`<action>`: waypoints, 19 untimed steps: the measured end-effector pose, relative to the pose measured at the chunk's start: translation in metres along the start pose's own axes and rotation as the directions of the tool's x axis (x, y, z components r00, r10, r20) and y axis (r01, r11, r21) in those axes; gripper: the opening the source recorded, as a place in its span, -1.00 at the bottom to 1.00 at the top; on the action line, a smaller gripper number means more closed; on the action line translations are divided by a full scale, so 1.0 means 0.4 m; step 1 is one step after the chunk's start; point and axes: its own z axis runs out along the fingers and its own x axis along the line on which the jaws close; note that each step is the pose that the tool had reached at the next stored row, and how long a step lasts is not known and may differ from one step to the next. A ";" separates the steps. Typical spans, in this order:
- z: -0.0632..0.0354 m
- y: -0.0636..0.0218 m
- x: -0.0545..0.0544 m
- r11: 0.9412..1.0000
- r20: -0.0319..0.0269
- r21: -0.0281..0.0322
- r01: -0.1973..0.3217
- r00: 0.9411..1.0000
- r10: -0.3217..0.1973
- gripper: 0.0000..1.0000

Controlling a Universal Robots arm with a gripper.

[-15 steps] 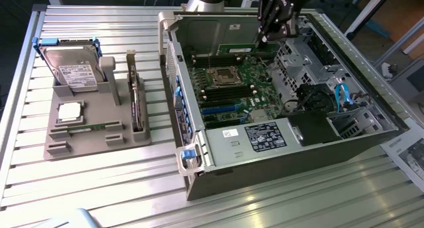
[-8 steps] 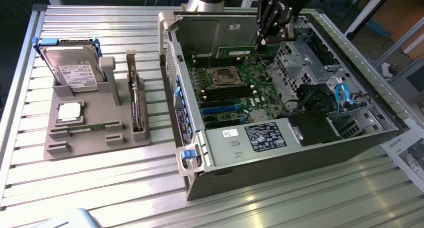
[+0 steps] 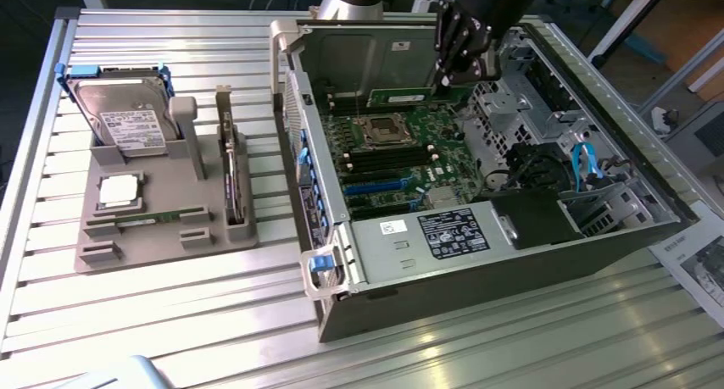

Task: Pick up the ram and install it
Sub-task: 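Insert the ram into the slot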

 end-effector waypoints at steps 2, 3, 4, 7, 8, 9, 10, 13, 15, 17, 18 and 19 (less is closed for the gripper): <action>0.007 0.000 0.001 1.000 0.000 0.000 0.000 1.000 0.000 -0.76; 0.011 0.000 0.001 1.000 0.000 0.000 0.000 1.000 0.000 -0.76; 0.016 -0.001 0.002 1.000 0.000 0.000 0.000 1.000 0.000 -0.76; 0.030 -0.001 0.003 1.000 0.000 0.001 0.000 1.000 0.000 -0.76; 0.034 -0.001 0.004 1.000 0.000 0.002 0.000 1.000 0.000 -0.76; 0.039 -0.001 0.004 1.000 0.000 0.002 0.000 1.000 0.000 -0.76; 0.042 -0.001 0.004 1.000 0.000 0.002 0.000 1.000 0.000 -0.76; 0.060 -0.002 0.006 1.000 0.000 0.004 0.000 1.000 0.000 -0.76; 0.075 -0.002 0.008 1.000 0.000 0.004 0.000 1.000 0.000 -0.76; 0.084 -0.002 0.009 1.000 0.000 0.004 0.000 1.000 0.000 -0.76; 0.088 -0.003 0.009 1.000 0.000 0.004 0.000 1.000 0.000 -0.76; 0.092 -0.003 0.010 1.000 0.000 0.005 0.000 1.000 0.000 -0.76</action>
